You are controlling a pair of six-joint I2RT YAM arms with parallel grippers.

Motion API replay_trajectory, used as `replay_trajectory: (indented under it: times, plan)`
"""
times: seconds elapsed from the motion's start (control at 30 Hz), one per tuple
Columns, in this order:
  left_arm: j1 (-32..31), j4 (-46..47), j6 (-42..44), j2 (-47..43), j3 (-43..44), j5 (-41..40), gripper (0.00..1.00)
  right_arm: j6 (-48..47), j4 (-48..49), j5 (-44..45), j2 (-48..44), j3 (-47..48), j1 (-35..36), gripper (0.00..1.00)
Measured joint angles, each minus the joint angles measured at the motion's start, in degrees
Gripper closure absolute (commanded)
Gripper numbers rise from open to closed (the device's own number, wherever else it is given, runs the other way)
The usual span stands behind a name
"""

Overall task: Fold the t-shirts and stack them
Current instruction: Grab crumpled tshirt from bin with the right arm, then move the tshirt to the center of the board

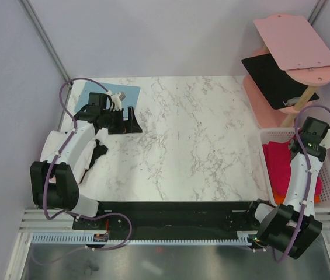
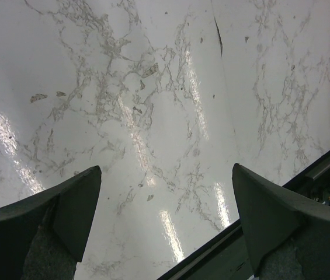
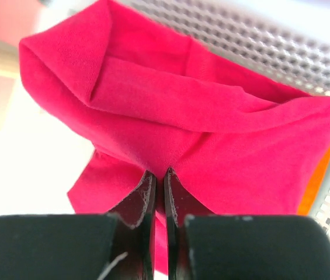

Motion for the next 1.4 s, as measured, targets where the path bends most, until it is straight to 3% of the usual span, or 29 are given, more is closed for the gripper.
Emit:
replay_trajectory:
  times: [0.27, 0.57, 1.0, 1.27, 1.4]
  plan:
    - [0.00, 0.00, 0.00, 0.02, 0.00, -0.02, 0.00, -1.53, -2.34, 0.28, -0.07, 17.40, 8.68, 1.00]
    - [0.00, 0.00, 0.00, 0.02, -0.02, -0.59, 0.00, -6.80, -0.15, -9.35, 5.95, 38.12, 22.49, 1.00]
    - [0.00, -0.24, 0.02, 0.02, -0.55, -2.86, 0.00, -12.22, 0.35, -9.77, 27.87, 39.21, 64.72, 1.00]
    - [0.00, -0.48, 0.02, 0.00, -0.55, -5.40, 0.00, -13.86, 3.26, -17.77, 43.23, 39.54, 73.11, 1.00]
    - [0.00, -1.05, 0.02, 0.00, -0.55, -8.02, 0.00, -16.74, 3.37, -21.94, 45.72, 41.33, 76.41, 1.00]
